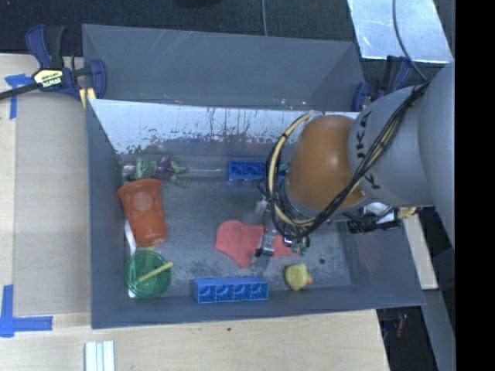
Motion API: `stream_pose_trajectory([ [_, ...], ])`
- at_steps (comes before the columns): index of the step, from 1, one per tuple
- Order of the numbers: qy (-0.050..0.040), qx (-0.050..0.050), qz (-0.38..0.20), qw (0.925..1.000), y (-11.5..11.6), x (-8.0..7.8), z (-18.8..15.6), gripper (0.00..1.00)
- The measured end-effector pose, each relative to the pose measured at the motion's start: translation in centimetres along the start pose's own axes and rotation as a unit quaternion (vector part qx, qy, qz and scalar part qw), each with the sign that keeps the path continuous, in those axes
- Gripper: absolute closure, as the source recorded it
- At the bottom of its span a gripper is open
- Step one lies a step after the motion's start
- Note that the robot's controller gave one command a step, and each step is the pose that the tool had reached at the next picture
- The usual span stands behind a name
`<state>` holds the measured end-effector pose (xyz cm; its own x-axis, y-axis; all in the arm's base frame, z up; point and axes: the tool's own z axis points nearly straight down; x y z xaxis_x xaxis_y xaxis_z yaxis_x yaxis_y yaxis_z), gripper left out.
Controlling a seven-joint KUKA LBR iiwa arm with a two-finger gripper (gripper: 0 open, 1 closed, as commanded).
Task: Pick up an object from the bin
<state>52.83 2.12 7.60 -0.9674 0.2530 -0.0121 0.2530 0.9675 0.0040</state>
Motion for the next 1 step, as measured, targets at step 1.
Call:
stream_pose_trajectory([
  [1,-0.0010,0.000,0.074,0.9973,-2.97,-4.26,0.30,1.00],
])
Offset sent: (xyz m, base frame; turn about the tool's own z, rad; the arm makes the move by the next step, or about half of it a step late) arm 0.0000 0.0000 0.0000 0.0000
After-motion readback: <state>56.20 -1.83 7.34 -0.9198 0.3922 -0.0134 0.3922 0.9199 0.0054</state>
